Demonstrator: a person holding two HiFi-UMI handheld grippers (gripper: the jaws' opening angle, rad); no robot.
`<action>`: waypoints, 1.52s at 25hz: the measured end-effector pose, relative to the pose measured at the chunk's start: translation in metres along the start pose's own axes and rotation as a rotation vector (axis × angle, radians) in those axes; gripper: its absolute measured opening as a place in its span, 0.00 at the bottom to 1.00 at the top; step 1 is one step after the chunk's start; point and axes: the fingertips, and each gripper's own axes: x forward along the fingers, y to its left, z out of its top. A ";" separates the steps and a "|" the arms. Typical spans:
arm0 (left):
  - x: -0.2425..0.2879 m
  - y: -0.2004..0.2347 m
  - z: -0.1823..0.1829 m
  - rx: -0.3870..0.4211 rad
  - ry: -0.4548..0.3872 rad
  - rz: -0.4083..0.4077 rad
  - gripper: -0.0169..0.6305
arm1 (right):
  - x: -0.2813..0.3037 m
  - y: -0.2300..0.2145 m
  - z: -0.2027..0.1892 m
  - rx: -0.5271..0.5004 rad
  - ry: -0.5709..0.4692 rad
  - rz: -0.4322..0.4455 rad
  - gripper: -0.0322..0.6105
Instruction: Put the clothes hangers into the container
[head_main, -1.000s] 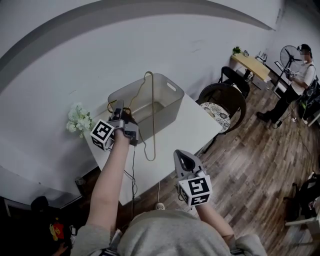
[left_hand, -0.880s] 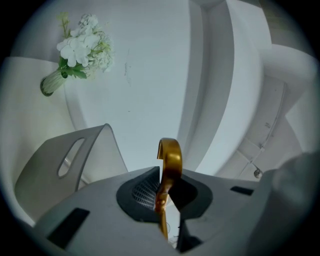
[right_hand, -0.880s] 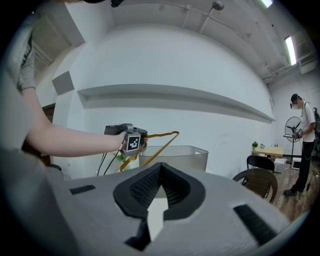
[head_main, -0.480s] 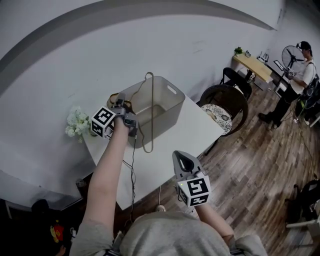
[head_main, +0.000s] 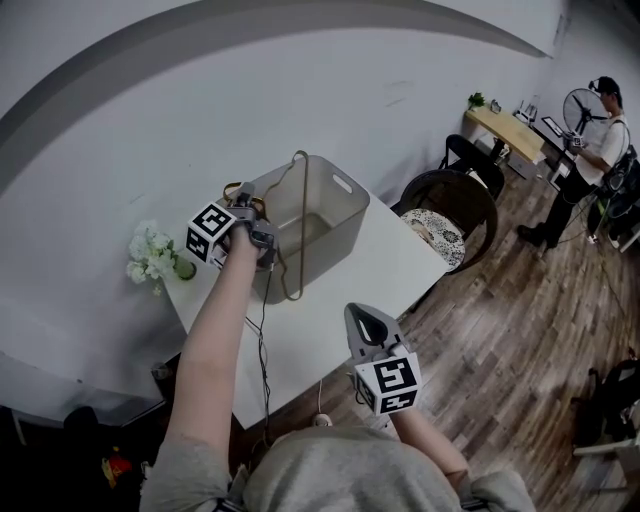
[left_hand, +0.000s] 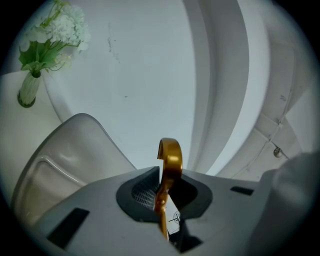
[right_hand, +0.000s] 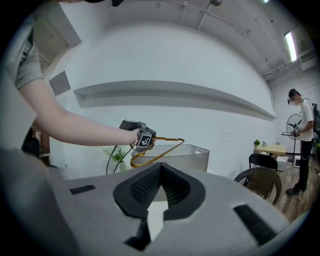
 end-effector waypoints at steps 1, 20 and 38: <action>0.002 0.002 0.000 -0.002 -0.002 0.007 0.07 | 0.002 -0.001 0.000 0.001 0.001 0.001 0.05; 0.017 0.031 -0.018 0.068 0.113 0.131 0.07 | 0.016 -0.007 -0.001 0.013 0.005 0.019 0.05; 0.003 0.000 -0.038 0.011 0.239 0.013 0.34 | 0.007 0.014 0.003 0.024 -0.007 0.029 0.05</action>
